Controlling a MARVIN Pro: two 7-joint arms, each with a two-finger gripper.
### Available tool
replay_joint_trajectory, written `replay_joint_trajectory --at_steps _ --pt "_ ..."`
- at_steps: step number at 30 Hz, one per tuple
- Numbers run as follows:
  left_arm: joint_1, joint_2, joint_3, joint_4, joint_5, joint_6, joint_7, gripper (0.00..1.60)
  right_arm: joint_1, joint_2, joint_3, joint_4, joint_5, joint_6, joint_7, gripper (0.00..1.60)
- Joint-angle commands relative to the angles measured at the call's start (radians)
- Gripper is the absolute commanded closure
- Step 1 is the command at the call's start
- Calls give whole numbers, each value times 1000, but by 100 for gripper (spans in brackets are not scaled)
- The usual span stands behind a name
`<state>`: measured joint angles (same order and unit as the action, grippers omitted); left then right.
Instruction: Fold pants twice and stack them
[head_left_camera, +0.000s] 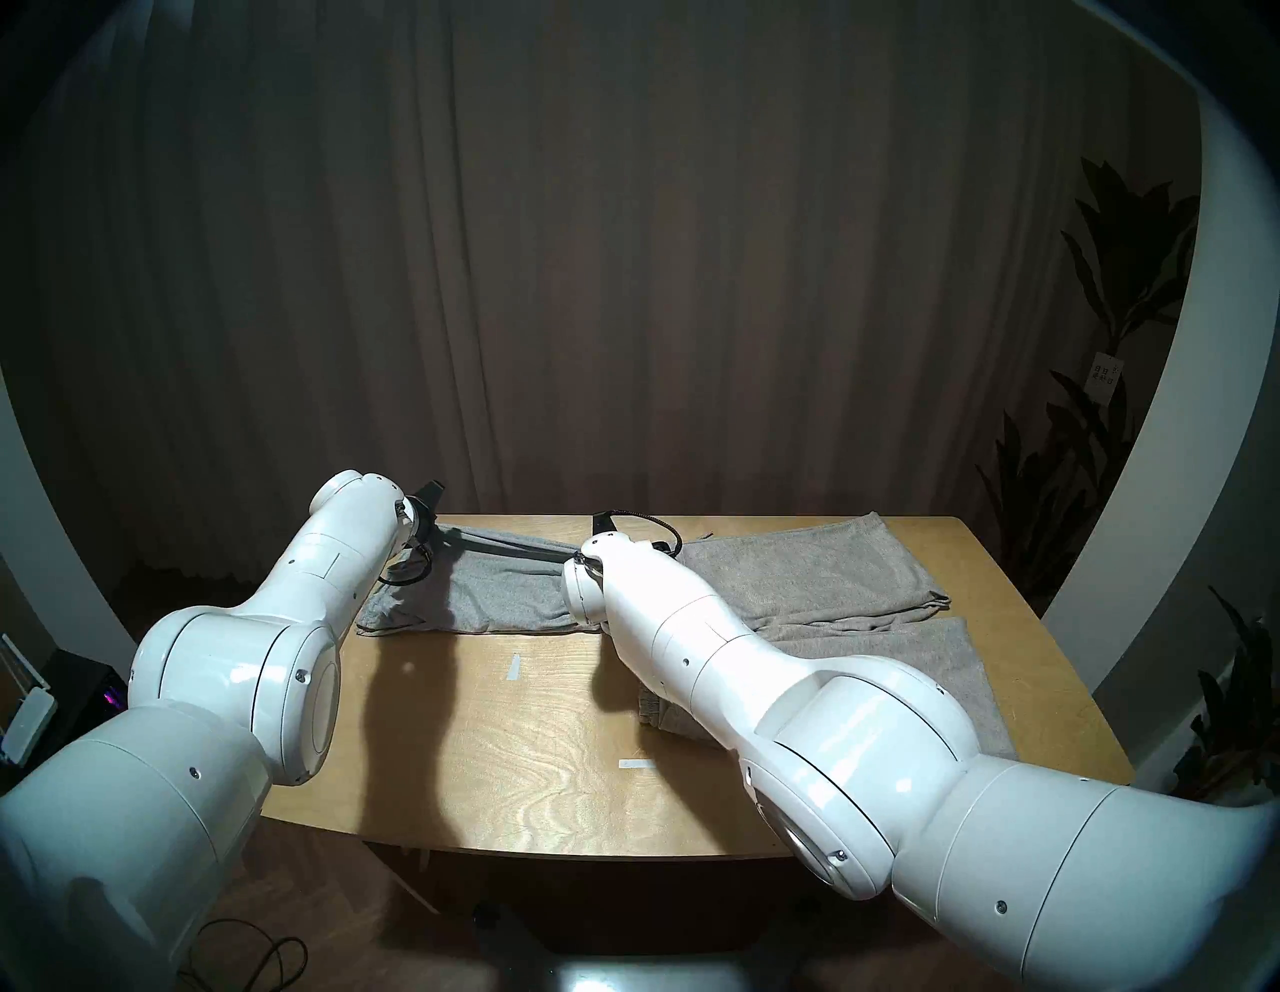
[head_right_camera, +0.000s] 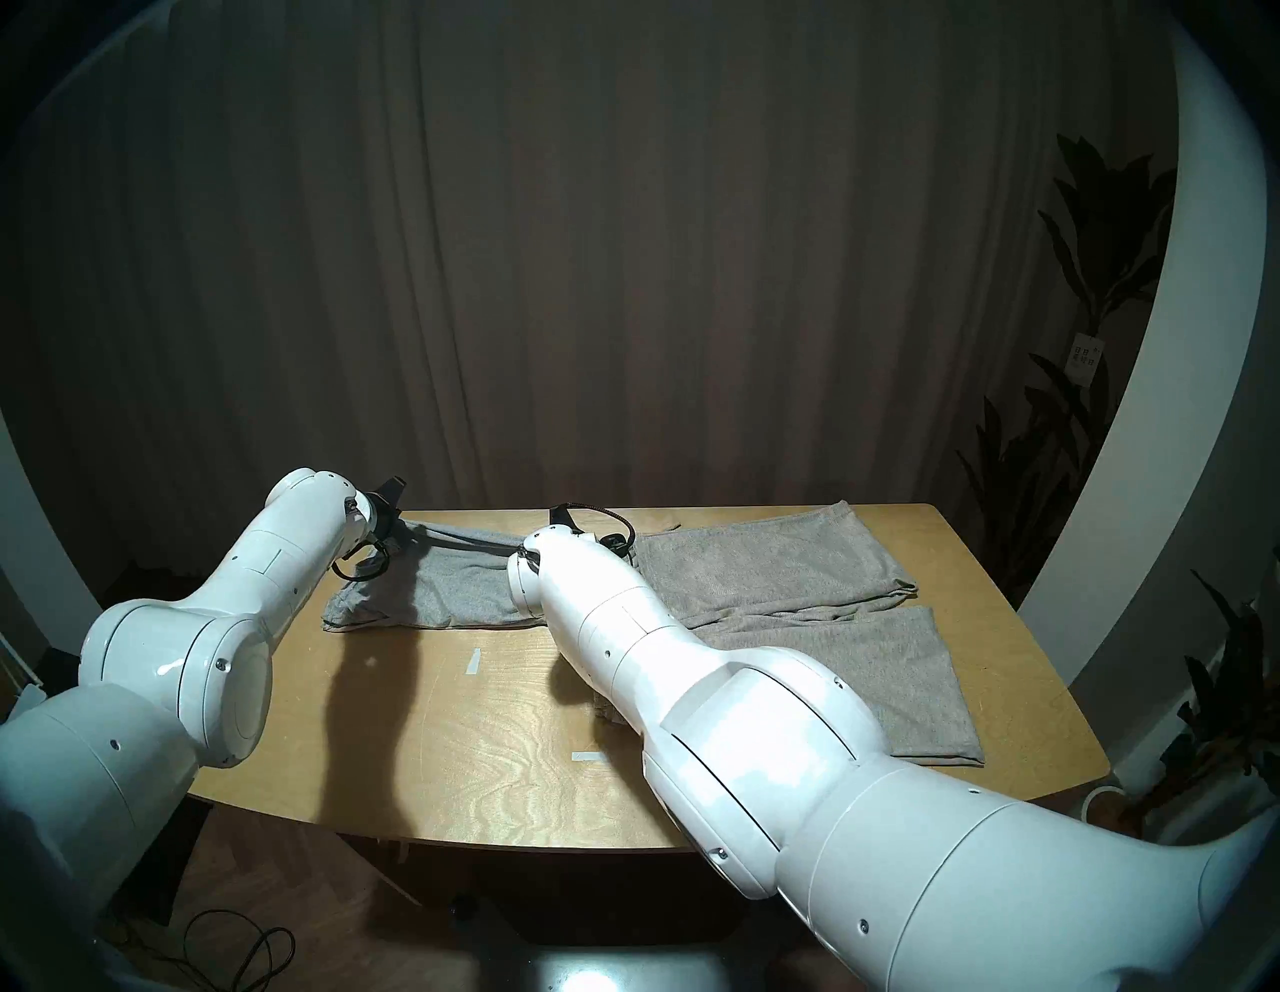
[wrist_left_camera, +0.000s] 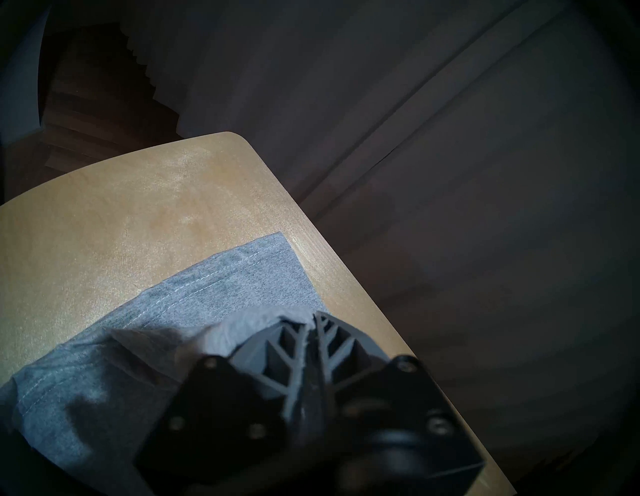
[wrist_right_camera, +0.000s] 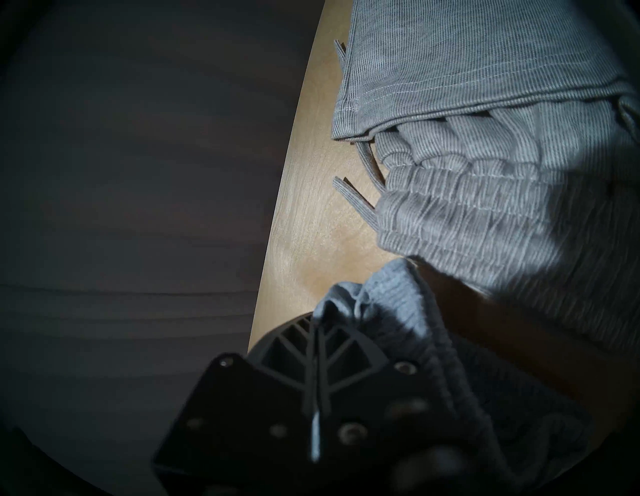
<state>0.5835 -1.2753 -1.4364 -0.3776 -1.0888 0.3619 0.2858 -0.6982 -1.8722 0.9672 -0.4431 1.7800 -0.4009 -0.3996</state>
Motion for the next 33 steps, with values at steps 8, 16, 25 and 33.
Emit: replay_joint_trajectory --at_steps 8,16,25,33 --pt "-89 4 17 20 22 -35 -27 0 69 -31 17 14 3 3 24 0" --pt "-100 8 21 39 28 -59 -50 0 85 -34 28 31 2 6 41 9" --pt "-79 54 -28 55 -14 -91 -170 0 98 -52 34 31 -2 18 99 0" --pt "4 125 -99 -8 -80 -91 -296 0 76 -63 5 -23 -24 46 173 0"
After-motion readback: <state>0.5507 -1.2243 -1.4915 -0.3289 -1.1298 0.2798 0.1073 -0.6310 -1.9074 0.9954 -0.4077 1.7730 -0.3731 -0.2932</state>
